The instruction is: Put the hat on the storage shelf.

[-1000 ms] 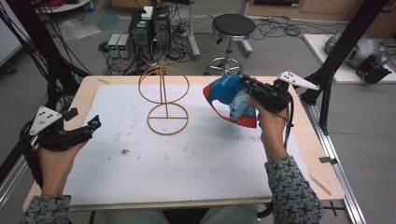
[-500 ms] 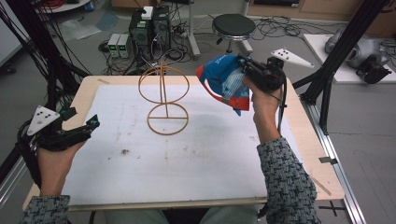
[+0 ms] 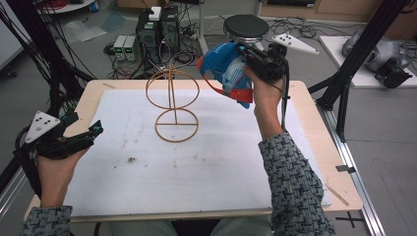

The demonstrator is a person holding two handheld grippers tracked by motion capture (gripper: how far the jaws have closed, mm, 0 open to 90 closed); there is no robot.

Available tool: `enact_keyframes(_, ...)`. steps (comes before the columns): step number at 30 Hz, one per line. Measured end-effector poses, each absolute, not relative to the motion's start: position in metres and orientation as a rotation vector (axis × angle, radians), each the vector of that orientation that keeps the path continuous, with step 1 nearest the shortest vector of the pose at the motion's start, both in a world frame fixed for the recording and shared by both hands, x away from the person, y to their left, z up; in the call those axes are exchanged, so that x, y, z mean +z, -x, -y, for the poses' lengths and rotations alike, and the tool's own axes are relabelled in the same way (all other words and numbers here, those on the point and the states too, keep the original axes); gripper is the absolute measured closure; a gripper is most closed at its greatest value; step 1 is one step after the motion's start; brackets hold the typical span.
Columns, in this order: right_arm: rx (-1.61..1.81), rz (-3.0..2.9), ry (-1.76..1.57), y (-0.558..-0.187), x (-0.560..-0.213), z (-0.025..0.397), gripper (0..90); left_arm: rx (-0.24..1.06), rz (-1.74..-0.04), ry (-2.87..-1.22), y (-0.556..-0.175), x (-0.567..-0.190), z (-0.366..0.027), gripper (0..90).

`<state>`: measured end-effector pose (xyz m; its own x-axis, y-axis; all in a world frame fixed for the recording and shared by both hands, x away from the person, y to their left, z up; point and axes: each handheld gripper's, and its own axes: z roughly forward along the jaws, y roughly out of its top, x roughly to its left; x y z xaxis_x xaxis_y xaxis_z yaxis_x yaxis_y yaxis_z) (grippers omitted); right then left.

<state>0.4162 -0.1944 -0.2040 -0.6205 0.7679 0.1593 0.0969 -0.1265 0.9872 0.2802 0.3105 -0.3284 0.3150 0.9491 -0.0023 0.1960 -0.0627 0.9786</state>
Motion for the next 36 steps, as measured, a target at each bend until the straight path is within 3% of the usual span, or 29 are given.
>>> enact_keyframes(9,1.805,-1.677,-0.908,-0.423,-0.191,0.153,88.9,0.883,-1.087,-1.510,-0.279,-0.326,-0.311,20.5)
enact_keyframes(36,1.738,-1.758,-0.816,-0.430,-0.193,0.078,88.9,0.885,-1.078,-1.500,-0.276,-0.322,-0.314,20.6)
